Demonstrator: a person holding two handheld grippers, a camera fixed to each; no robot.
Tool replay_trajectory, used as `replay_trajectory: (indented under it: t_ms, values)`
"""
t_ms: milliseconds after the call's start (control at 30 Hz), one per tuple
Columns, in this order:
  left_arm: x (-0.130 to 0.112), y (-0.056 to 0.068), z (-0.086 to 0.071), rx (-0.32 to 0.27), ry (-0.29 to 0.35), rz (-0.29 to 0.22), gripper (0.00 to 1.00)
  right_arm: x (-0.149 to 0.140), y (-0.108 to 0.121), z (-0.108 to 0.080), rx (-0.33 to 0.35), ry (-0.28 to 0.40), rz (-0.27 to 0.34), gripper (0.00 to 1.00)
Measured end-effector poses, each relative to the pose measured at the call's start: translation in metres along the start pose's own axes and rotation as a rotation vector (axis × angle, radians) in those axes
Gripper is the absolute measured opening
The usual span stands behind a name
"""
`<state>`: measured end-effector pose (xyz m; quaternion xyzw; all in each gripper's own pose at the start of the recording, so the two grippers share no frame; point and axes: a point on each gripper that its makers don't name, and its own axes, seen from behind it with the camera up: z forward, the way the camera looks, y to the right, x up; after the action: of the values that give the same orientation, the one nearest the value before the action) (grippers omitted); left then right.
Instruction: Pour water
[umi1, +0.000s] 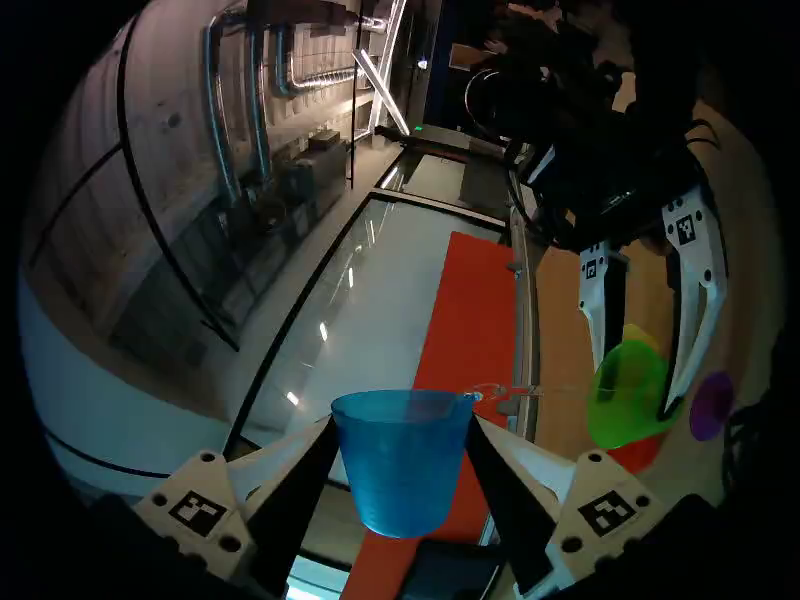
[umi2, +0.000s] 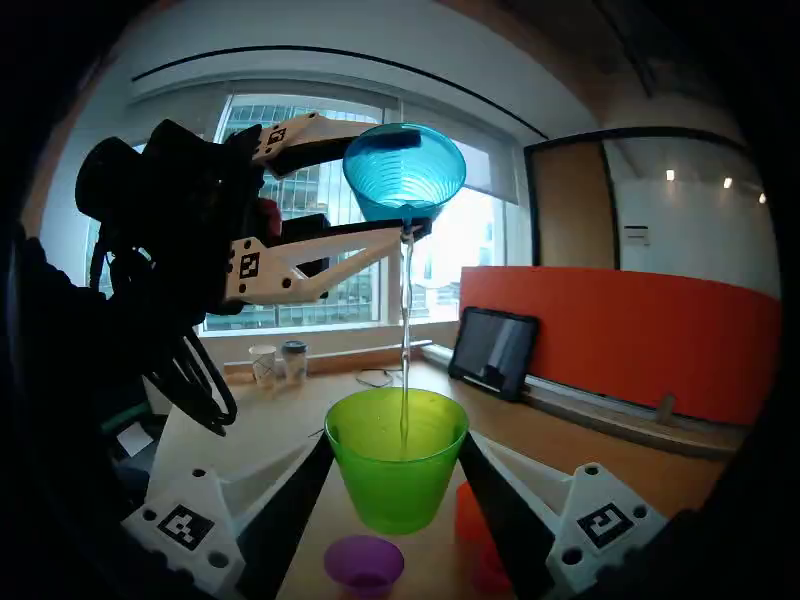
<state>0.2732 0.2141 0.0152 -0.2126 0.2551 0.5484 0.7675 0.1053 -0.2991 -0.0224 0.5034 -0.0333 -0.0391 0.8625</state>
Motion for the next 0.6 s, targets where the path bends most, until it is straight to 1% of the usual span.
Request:
replay_trajectory:
  t_ms: [600]
  values:
    - [0.0023,-0.0031,-0.0023,-0.004,0.002,0.071,0.86,0.0011,-0.0019,0.0017,0.004,0.005,-0.005,0.90]
